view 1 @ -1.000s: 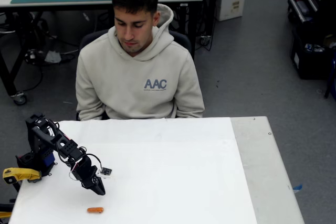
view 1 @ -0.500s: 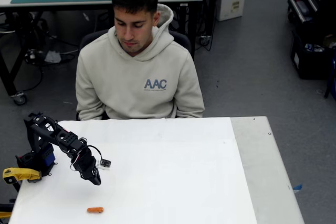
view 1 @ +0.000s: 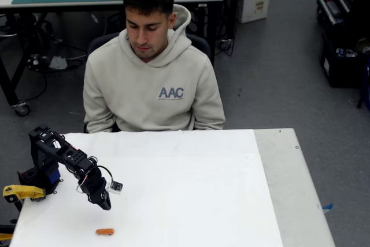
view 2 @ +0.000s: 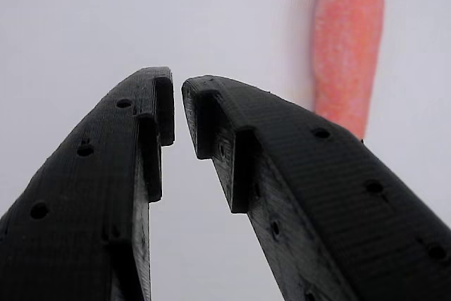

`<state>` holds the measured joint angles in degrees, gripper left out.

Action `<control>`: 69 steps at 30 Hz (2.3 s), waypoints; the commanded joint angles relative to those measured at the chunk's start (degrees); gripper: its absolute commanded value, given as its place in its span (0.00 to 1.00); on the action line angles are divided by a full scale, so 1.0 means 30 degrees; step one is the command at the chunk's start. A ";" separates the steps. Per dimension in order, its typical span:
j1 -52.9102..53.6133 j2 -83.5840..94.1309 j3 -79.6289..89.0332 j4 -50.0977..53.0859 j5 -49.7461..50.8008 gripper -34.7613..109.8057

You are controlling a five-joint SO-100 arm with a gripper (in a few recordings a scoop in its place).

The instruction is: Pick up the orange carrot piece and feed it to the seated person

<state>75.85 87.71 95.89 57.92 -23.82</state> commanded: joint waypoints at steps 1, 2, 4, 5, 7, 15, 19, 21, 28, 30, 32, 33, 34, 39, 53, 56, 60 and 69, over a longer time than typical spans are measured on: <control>0.0791 0.0674 -0.1758 0.0586 -0.0264 0.23; 0.0967 0.0674 -0.1934 0.0703 -0.0264 0.23; 0.1318 0.0674 -0.2314 0.0967 -0.0293 0.23; 0.1523 0.0674 -0.2520 0.1143 -0.0293 0.23; 0.1963 0.0674 -0.3018 0.1523 -0.0293 0.23; 0.3252 0.0264 -0.3486 0.1904 -0.0293 0.23; 0.3398 -0.1025 -0.3838 0.1758 -0.0293 0.23; 0.3398 -0.1348 -0.3867 0.1670 -0.0293 0.23; 0.3223 -0.1436 -0.3867 0.1611 -0.0410 0.24; 0.3164 -0.1436 -0.3867 0.1611 -0.1025 0.27; 0.3340 -0.1436 -0.3867 0.1641 -0.1963 0.31; 0.3369 -0.1436 -0.3838 0.1641 -0.2402 0.33; 0.3369 -0.1436 -0.3838 0.1641 -0.2695 0.34; 0.3369 -0.1611 -0.3838 0.1641 -0.3398 0.38; 0.3105 -0.1758 -0.3867 0.1611 -0.3398 0.37; 0.3105 -0.1758 -0.3867 0.1611 -0.3516 0.37; 0.3105 -0.1758 -0.3867 0.1611 -0.3545 0.37; 0.3076 -0.2959 -0.5332 0.1846 -0.3574 0.37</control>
<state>84.90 78.40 85.52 62.84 -33.66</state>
